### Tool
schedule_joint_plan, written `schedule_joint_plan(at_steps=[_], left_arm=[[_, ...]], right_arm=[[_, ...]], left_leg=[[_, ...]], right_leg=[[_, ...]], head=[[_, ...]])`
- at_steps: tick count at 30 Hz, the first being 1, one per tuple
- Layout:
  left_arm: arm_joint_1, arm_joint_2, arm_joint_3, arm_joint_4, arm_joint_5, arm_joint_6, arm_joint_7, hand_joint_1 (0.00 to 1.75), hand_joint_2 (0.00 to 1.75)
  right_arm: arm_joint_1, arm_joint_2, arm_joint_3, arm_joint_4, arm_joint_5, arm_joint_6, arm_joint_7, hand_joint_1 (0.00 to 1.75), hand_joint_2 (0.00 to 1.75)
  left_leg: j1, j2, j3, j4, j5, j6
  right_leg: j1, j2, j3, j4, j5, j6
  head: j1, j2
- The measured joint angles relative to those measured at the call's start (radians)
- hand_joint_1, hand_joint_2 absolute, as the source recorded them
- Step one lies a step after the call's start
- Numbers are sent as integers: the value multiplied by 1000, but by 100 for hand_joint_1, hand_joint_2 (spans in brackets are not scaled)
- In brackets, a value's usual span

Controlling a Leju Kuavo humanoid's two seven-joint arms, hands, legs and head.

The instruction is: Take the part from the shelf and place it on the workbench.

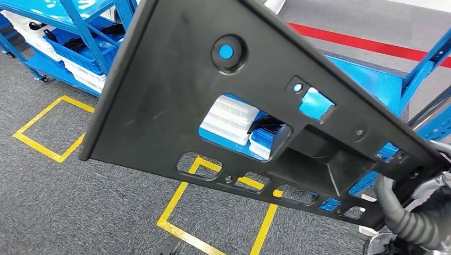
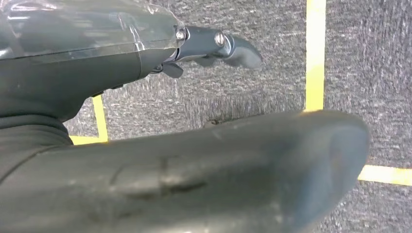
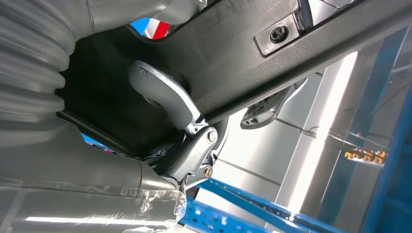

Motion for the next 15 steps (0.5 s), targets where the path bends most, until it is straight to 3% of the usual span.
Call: schedule_joint_plan(at_steps=[2,4,7,8,9,10,13,15], left_arm=[[0,-1,0,0,0,0,0,0,0],[0,-1,0,0,0,1,0,0,0],[1,-1,0,0,0,3,0,0,0],[2,-1,0,0,0,3,0,0,0],[3,-1,0,0,0,3,0,0,0],[4,-1,0,0,0,3,0,0,0],[4,-1,0,0,0,3,0,0,0],[4,-1,0,0,0,3,0,0,0]], right_arm=[[-1,0,0,0,0,0,0,175,175],[-2,0,0,0,0,0,-1,175,175],[-1,0,0,0,0,0,-1,175,175],[-1,0,0,0,-1,0,-1,175,175],[0,0,0,0,-1,0,-1,175,175],[0,0,0,0,-1,0,-1,175,175],[1,0,0,0,0,0,-1,175,175],[1,0,0,0,0,0,-1,175,175]], left_leg=[[2,1,-3,-1,9,-11],[2,-1,-14,22,-11,-21],[11,-5,-74,185,-112,-40],[16,-5,-92,242,-135,-45],[21,-5,-98,271,-140,-50],[26,-4,-87,263,-126,-55],[39,-4,-8,130,-50,-67],[40,-4,6,105,-39,-68]], right_leg=[[1,0,14,-38,-2,-4],[-5,-3,18,-62,8,-13],[-11,-7,8,-69,20,-23],[-12,-7,3,-66,21,-23],[-14,-7,-1,-61,21,-22],[-16,-7,-4,-56,20,-20],[-25,-6,-9,-39,12,-8],[-26,-5,-9,-37,11,-6]], head=[[0,0],[-2,0],[-6,0],[-6,0],[-6,0],[-6,0],[-7,0],[-7,0]])
